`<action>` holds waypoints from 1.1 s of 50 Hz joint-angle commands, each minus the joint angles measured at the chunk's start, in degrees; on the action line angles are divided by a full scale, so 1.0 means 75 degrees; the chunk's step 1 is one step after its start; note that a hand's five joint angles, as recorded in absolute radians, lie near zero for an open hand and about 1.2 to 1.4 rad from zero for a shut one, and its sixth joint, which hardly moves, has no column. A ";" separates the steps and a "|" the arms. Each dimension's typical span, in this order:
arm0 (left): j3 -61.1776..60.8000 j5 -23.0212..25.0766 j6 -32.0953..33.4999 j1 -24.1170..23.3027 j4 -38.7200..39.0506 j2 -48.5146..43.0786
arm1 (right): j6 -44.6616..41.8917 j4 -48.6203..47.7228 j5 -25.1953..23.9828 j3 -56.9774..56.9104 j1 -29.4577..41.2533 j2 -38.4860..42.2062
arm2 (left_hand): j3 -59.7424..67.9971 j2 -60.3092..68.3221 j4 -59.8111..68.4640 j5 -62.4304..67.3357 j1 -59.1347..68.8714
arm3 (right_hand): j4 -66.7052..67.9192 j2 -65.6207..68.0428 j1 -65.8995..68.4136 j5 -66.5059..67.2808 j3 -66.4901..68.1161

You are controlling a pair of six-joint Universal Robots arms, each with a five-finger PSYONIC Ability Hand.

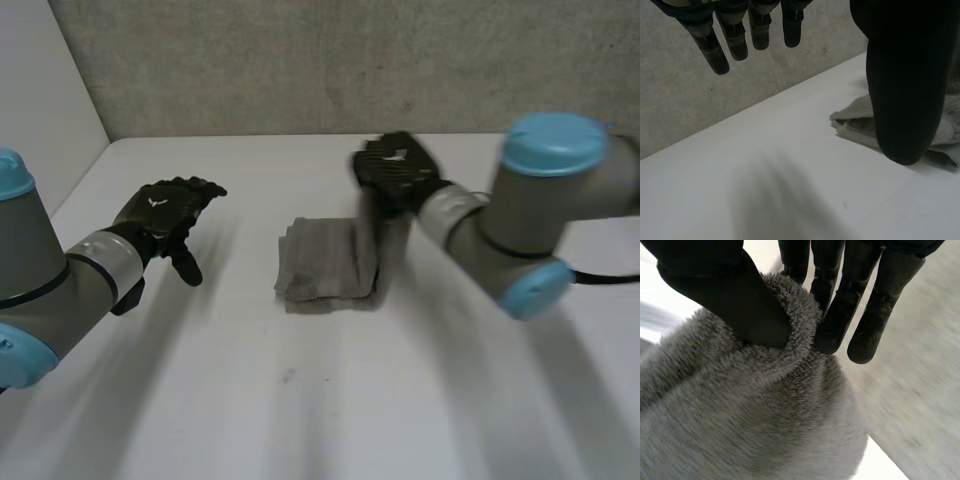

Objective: Fold the towel.

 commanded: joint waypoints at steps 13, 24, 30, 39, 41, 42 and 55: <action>0.1369 -0.0014 -0.0334 -0.0449 -0.0089 -0.0219 | 0.0742 0.3035 -0.0629 -0.2465 0.0468 0.1154 | 0.0165 0.0193 0.0170 -0.0101 0.0098 | -0.7959 -0.7852 -0.9222 -0.7859 -0.7946; 0.4251 -0.0061 -0.1809 -0.1328 -0.1014 -0.1951 | 0.3253 0.1135 -0.0361 0.0889 -0.1268 -0.1029 | 0.0255 0.0283 0.0260 -0.0011 0.0188 | -0.7959 -0.7852 -0.9222 -0.7859 -0.7946; 0.5474 -0.0272 -0.2222 -0.1728 -0.1625 -0.3162 | 0.3795 0.1158 -0.0196 0.1090 -0.1434 -0.0959 | 0.0255 0.0283 0.0260 -0.0011 0.0188 | -0.7959 -0.7852 -0.9222 -0.7859 -0.7946; 0.6646 -0.1807 -0.2163 -0.2103 -0.2855 -0.4861 | 0.4017 0.1510 -0.0196 0.0211 -0.1317 0.0131 | 0.0232 0.0260 0.0238 -0.0034 0.0165 | -0.7959 -0.7852 -0.9222 -0.7859 -0.7946; 0.6483 -0.2005 -0.2116 -0.2103 -0.3077 -0.4931 | 0.3959 0.1929 -0.0196 -0.0465 -0.1154 0.0772 | 0.0188 0.0216 0.0193 -0.0078 0.0121 | -0.7959 -0.7852 -0.9222 -0.7859 -0.7946; 0.6482 -0.2006 -0.2116 -0.2103 -0.3078 -0.4932 | 0.3959 0.1931 -0.0196 -0.0469 -0.1153 0.0775 | 0.0187 0.0216 0.0193 -0.0078 0.0120 | -0.7959 -0.7852 -0.9222 -0.7859 -0.7946; 0.4959 -0.1983 -0.1332 -0.2067 -0.2574 -0.4393 | 0.2050 0.3373 0.0577 -0.2718 -0.0426 0.2663 | 0.0075 0.0103 0.0081 -0.0191 0.0008 | -0.7959 -0.7852 -0.9222 -0.7859 -0.7946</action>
